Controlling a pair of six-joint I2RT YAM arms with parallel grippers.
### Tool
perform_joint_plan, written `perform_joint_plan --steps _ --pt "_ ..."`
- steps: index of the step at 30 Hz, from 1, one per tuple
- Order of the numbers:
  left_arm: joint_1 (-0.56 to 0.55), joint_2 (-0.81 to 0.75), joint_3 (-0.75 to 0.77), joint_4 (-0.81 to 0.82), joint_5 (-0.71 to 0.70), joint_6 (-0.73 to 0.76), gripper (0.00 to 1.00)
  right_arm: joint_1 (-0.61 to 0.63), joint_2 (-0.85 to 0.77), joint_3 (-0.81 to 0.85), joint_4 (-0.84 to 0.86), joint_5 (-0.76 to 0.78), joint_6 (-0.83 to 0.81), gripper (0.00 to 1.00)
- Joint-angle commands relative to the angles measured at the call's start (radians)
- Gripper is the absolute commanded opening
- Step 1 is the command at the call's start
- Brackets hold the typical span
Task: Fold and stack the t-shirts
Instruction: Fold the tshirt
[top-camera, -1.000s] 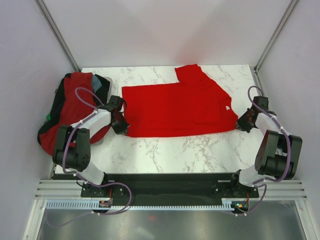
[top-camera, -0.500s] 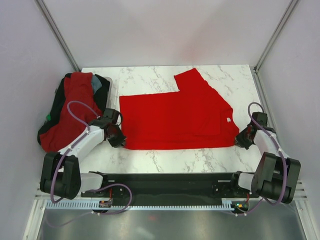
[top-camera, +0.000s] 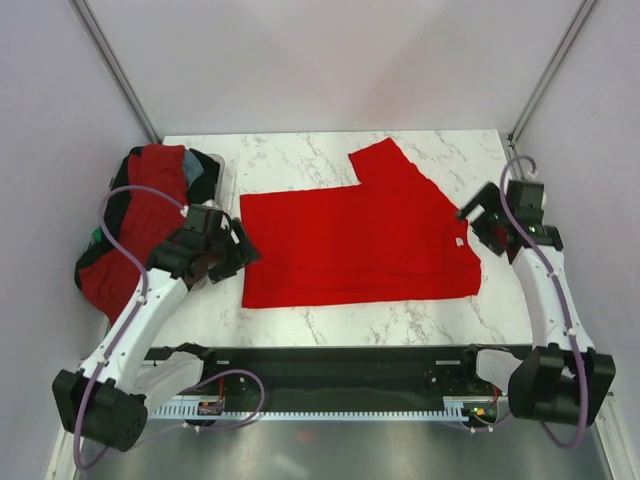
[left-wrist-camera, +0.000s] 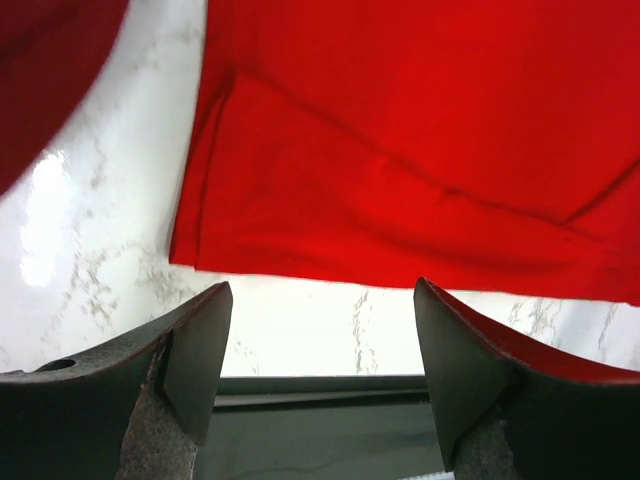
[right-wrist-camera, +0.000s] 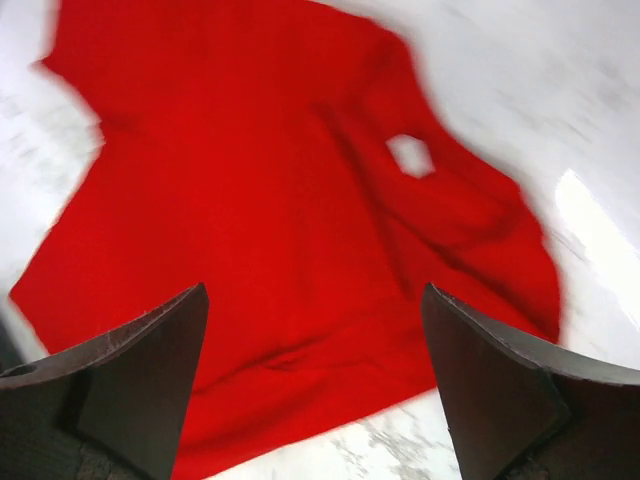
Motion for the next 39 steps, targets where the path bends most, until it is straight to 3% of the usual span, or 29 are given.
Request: perform_joint_plan --steps 1,5,9,13,17,22,26,31,34,39 --pt "-0.003 -0.059 0.075 -0.044 -0.094 0.120 0.80 0.150 0.126 0.181 0.136 -0.077 -0.109 0.95" --pt "-0.001 -0.119 0.072 -0.023 -0.154 0.183 0.80 0.245 0.409 0.479 0.154 -0.143 -0.188 0.95" --pt "0.000 -0.165 0.031 0.003 -0.220 0.243 0.80 0.248 0.729 0.718 0.225 -0.241 -0.216 0.96" --pt "-0.001 -0.202 0.009 0.046 -0.197 0.255 0.80 0.251 0.991 1.022 0.284 -0.299 -0.227 0.96" --pt "-0.003 -0.222 -0.001 0.049 -0.199 0.252 0.79 0.261 1.271 1.259 0.310 -0.217 -0.193 0.96" --pt "-0.004 -0.237 -0.014 0.057 -0.202 0.241 0.77 0.281 1.486 1.474 0.407 -0.132 -0.166 0.95" --pt "-0.004 -0.225 -0.017 0.059 -0.197 0.240 0.77 0.284 1.629 1.573 0.516 -0.120 -0.147 0.95" --pt "-0.015 -0.205 -0.020 0.059 -0.194 0.240 0.77 0.291 1.692 1.612 0.646 -0.094 -0.111 0.96" --pt "-0.015 -0.187 -0.017 0.059 -0.194 0.241 0.77 0.297 1.750 1.654 0.636 -0.095 -0.080 0.92" --pt "-0.015 -0.165 -0.017 0.059 -0.194 0.243 0.76 0.333 1.718 1.567 0.602 -0.124 -0.098 0.82"
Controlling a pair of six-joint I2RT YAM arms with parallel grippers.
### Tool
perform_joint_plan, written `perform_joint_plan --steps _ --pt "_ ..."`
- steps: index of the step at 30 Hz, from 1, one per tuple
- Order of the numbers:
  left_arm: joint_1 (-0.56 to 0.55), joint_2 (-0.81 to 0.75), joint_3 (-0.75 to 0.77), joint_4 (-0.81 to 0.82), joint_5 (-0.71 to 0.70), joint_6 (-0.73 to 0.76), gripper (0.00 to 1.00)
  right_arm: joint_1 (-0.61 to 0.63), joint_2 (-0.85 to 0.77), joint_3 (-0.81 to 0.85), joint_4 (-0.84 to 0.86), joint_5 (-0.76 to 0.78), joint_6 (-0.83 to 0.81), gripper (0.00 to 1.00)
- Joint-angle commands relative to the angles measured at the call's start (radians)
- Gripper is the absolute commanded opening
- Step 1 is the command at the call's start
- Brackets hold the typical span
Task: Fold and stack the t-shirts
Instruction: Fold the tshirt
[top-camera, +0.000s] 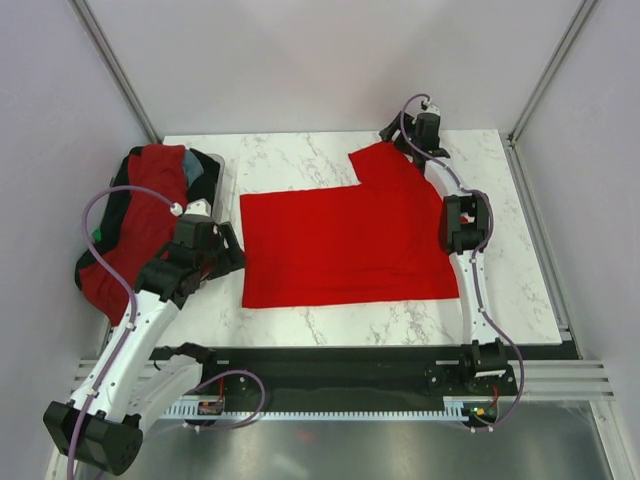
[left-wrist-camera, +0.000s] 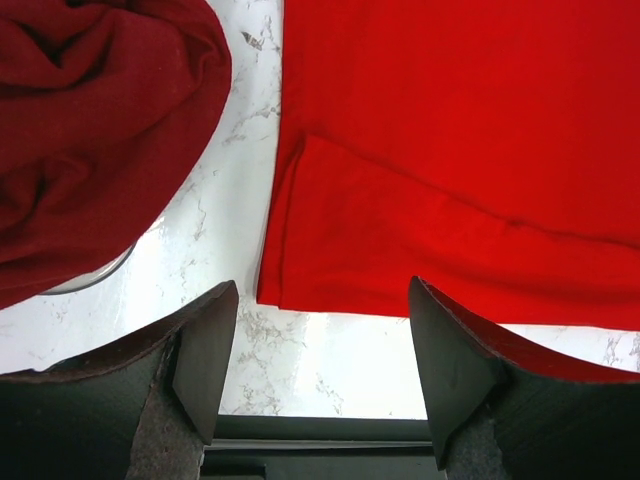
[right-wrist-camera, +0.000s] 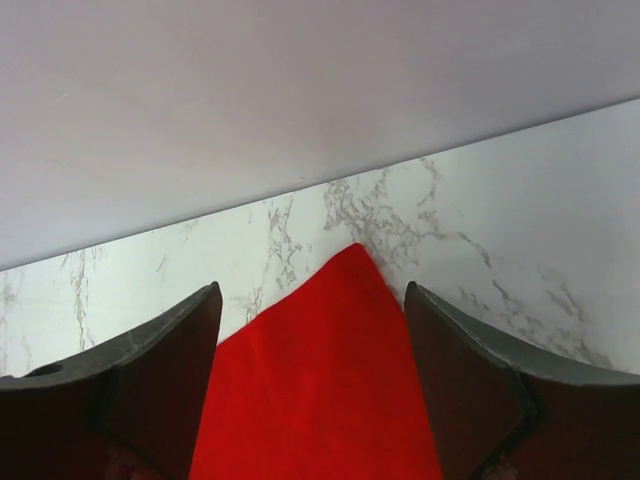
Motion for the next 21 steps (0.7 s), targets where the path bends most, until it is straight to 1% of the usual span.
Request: perform_joint_plan --steps 1,2,4,5,7,8,9,10,12,13,15,16,18,19,21 --pt "-0.003 0.006 -0.001 0.034 -0.011 0.036 0.76 0.047 -0.012 -0.041 -0.028 -0.015 -0.009 0.80" --pt "-0.004 0.004 -0.001 0.034 -0.011 0.036 0.76 0.051 -0.026 -0.050 -0.035 -0.015 -0.017 0.74" --pt "-0.004 0.000 0.000 0.034 -0.012 0.036 0.76 0.060 -0.044 -0.073 -0.054 -0.016 -0.034 0.65" --pt "-0.004 -0.002 -0.001 0.034 -0.011 0.035 0.76 0.060 -0.046 -0.078 -0.060 -0.016 -0.035 0.57" --pt "-0.004 -0.006 -0.001 0.034 -0.012 0.035 0.76 0.058 -0.052 -0.078 -0.089 -0.009 -0.054 0.50" --pt "-0.004 -0.006 -0.001 0.034 -0.011 0.035 0.76 0.060 -0.052 -0.078 -0.095 -0.006 -0.061 0.44" --pt "-0.004 -0.006 -0.001 0.034 -0.009 0.035 0.76 0.058 -0.053 -0.076 -0.103 0.000 -0.077 0.40" --pt "-0.004 -0.005 -0.001 0.034 -0.009 0.035 0.76 0.058 -0.053 -0.075 -0.111 0.011 -0.083 0.33" --pt "-0.004 -0.002 -0.001 0.034 -0.009 0.036 0.76 0.057 -0.047 -0.064 -0.121 0.023 -0.095 0.27" --pt "-0.004 0.000 -0.001 0.034 -0.008 0.036 0.76 0.057 -0.044 -0.061 -0.126 0.025 -0.101 0.21" --pt "-0.004 0.006 -0.001 0.034 -0.009 0.038 0.76 0.054 -0.040 -0.049 -0.128 0.027 -0.104 0.16" --pt "-0.004 0.007 0.000 0.032 -0.009 0.038 0.76 0.052 -0.040 -0.043 -0.129 0.027 -0.111 0.09" --pt "-0.004 0.013 -0.001 0.034 -0.015 0.038 0.76 0.052 -0.044 -0.030 -0.128 0.014 -0.126 0.05" --pt "-0.004 0.018 0.003 0.034 -0.020 0.036 0.76 0.051 -0.061 -0.026 -0.128 0.011 -0.137 0.00" --pt "-0.004 0.050 0.025 0.052 -0.035 0.033 0.74 0.049 -0.092 -0.038 -0.126 0.004 -0.175 0.00"
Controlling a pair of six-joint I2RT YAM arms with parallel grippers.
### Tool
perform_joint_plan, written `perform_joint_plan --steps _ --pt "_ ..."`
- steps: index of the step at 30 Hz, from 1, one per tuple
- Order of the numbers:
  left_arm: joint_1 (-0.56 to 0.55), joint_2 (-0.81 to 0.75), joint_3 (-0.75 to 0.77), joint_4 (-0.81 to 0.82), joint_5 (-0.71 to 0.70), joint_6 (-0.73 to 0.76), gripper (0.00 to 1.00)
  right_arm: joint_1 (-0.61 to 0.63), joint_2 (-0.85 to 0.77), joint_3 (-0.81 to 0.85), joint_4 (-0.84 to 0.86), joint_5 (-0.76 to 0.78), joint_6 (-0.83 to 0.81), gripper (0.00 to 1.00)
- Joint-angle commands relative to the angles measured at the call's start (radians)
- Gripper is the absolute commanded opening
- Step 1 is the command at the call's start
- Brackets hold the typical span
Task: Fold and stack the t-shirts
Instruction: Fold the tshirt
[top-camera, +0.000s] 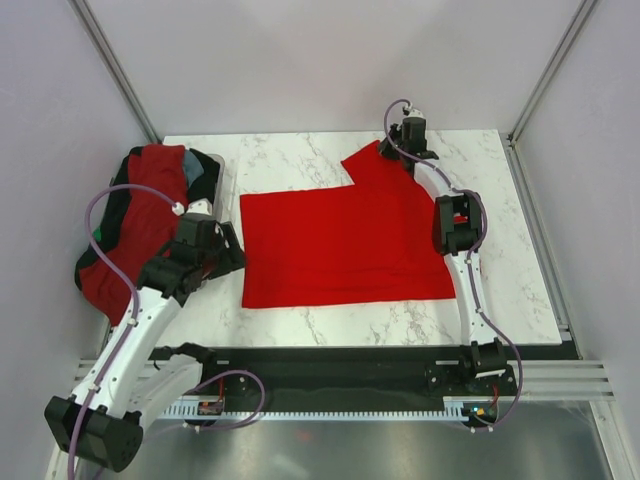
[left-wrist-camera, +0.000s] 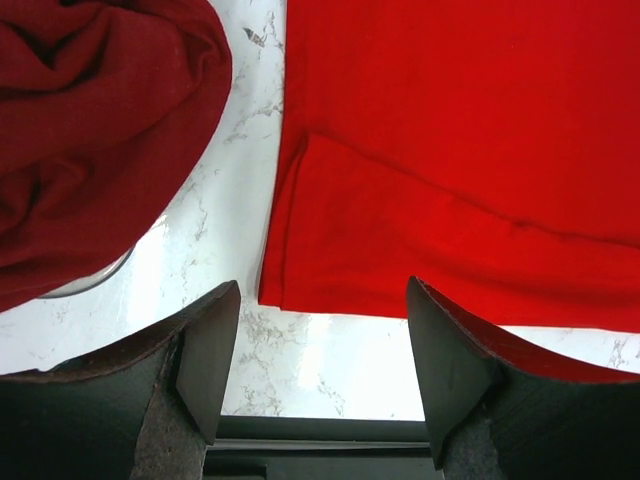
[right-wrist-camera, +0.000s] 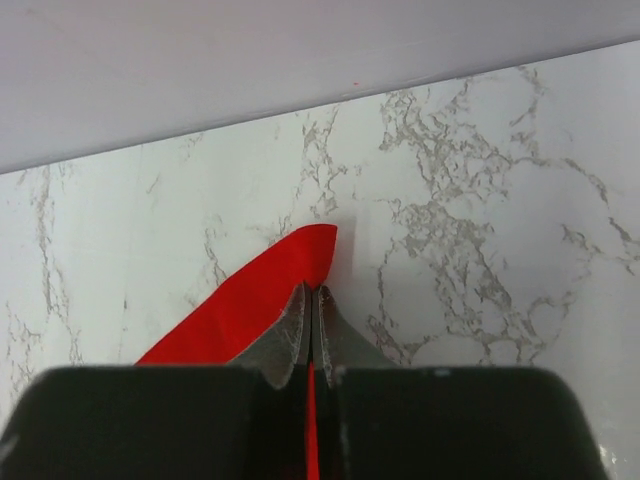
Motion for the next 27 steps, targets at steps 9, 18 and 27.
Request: perform_joint_plan --steps 9,18,27 --pt "0.007 0.557 0.406 0.104 -0.063 0.035 0.75 -0.040 -0.373 -0.249 -0.073 0.063 -0.067 0.00" --pt "0.156 1.103 0.898 -0.013 0.000 0.015 0.69 -0.060 -0.586 -0.472 -0.080 0.051 -0.055 0.00" --pt "0.190 1.458 1.273 -0.151 0.002 -0.030 0.65 -0.060 -0.605 -0.503 -0.083 0.011 -0.027 0.00"
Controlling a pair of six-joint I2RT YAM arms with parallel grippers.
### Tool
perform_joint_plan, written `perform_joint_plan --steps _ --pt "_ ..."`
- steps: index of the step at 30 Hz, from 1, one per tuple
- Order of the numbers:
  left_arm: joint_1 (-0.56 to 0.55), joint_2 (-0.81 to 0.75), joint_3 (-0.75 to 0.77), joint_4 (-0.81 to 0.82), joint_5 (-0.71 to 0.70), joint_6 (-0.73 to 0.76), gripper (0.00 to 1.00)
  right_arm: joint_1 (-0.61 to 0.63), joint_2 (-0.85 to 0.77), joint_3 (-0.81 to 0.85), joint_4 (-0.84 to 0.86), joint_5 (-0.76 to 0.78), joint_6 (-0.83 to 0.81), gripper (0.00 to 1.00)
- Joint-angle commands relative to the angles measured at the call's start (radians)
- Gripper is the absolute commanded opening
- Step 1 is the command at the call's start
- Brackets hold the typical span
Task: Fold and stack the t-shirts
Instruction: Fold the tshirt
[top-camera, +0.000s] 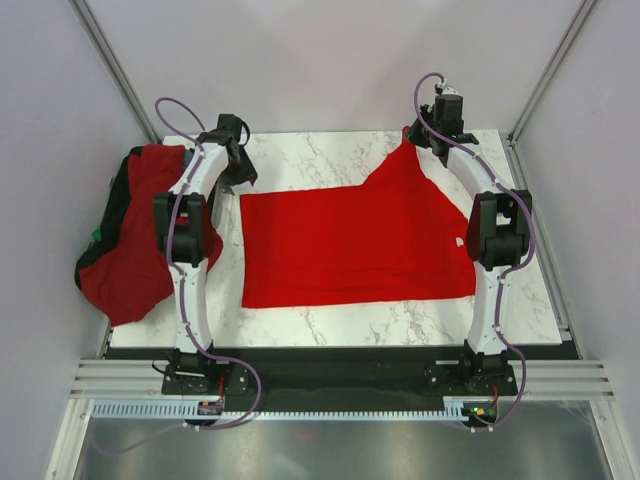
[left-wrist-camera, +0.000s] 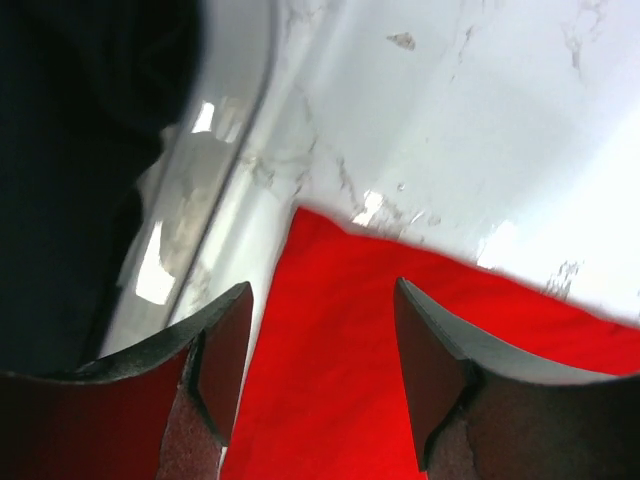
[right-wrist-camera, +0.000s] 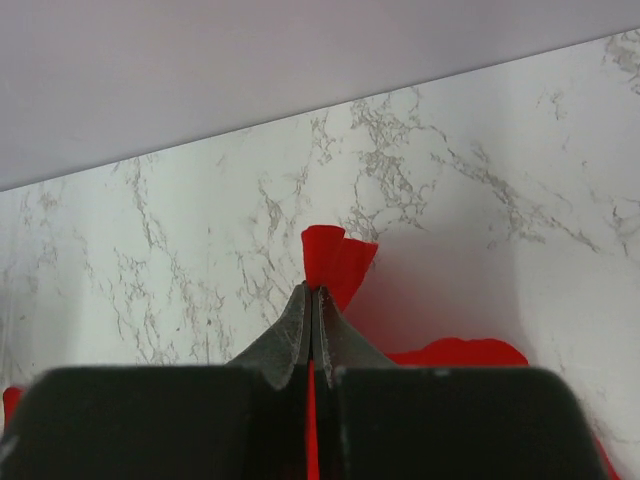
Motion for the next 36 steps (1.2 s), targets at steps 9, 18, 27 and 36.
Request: perform_joint_plan --steps 9,18,27,36 --pt "-0.021 0.140 0.145 -0.093 0.051 -0.126 0.63 0.004 0.003 0.003 0.020 -0.054 0.042 0.00" --pt "-0.022 0.187 0.140 -0.094 0.017 -0.152 0.62 0.003 0.008 0.001 0.020 -0.069 0.052 0.00" --pt "-0.019 0.235 0.177 -0.096 0.016 -0.167 0.54 0.000 0.002 -0.014 0.022 -0.071 0.052 0.00" --pt "-0.024 0.246 0.185 -0.097 0.056 -0.169 0.18 0.000 -0.027 -0.082 0.048 -0.078 0.072 0.00"
